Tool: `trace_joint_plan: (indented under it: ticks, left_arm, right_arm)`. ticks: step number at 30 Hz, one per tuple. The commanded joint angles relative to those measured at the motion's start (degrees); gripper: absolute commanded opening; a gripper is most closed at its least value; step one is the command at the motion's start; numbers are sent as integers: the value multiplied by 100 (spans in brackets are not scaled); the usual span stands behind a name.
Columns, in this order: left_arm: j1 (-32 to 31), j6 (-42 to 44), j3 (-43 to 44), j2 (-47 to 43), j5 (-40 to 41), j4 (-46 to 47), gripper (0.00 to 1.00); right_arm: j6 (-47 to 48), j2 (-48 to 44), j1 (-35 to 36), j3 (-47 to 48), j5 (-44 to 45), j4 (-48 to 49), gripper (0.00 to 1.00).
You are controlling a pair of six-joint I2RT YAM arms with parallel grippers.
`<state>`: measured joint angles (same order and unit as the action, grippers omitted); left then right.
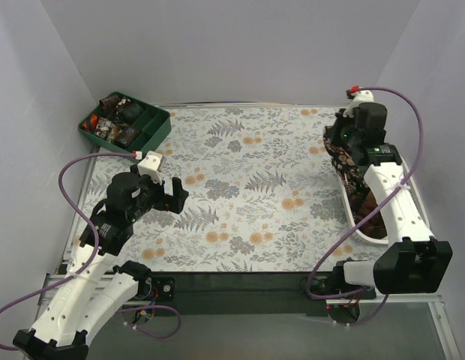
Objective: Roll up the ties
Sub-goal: Grab a tie with the right arm, then move the tie to the center of the board
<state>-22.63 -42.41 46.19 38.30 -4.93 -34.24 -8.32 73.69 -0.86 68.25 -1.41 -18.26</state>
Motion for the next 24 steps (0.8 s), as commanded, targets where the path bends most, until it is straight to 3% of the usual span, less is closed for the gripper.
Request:
trace_joint_plan:
  ticks: [1,10,15,19,21,24]
  left_arm:
    - [-22,40,65,63,80,93,95]
    - [-31,40,223,107,282,14,95]
    - [-31,5,276,63,588,-39,95]
    - [-22,-65,267,-25,677,-118,95]
    - [-31,-135,206,-77,739,-170,95]
    - [-31,-320,171,-165,871,-285,95]
  right_arm:
    - [567,-57,1015,557,-430,139,1]
    - [788,874,4415,1972,-61,147,1]
    - [490,1743,5341,2334,-210,156,3]
    - [199,2044,5772,1931,-579,-89,45]
    - [50,2009,5799,1562,-642,-151,55]
    - [31,1589,5756,858,60,-178,60]
